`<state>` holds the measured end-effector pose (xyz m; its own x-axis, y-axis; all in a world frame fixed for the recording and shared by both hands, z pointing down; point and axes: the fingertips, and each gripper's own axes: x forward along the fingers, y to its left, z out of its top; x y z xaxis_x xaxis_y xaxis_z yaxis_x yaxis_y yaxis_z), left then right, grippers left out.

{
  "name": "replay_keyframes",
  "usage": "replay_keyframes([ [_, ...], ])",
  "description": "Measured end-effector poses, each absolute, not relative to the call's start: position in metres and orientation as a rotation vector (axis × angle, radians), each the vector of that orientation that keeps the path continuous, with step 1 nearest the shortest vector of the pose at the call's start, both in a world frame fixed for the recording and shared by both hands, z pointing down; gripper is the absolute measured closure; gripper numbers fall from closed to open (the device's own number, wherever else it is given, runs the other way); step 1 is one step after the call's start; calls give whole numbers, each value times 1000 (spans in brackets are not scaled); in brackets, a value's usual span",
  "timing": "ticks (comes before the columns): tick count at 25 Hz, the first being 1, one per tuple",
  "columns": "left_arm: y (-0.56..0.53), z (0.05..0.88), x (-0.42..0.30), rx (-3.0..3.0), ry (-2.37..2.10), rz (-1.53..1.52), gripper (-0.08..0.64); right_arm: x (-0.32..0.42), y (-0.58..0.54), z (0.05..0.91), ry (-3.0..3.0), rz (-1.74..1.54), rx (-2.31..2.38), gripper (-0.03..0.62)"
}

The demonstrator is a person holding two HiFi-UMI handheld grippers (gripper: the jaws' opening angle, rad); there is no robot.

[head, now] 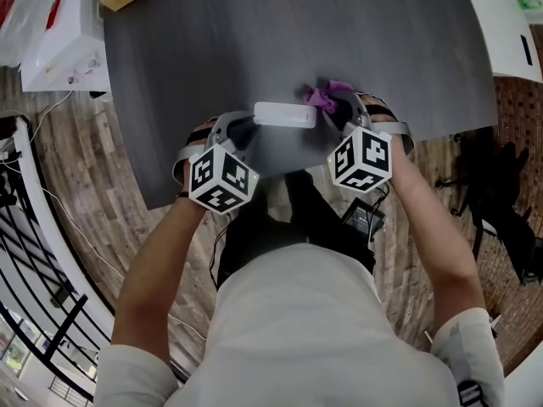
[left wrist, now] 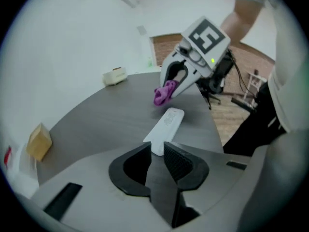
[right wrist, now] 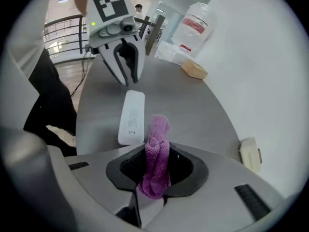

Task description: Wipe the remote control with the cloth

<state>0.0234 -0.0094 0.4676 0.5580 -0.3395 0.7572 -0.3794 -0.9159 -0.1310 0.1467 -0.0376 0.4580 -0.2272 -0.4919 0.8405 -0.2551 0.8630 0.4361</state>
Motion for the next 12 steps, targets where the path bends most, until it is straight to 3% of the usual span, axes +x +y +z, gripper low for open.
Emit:
replay_keyframes([
  [4,17,473,24,2430,-721,1046,483,133,-29,477,-1832,-157,507,491],
  [12,-3,488,37,2439,-635,1064,483,110,28,477,-1860,44,498,492],
])
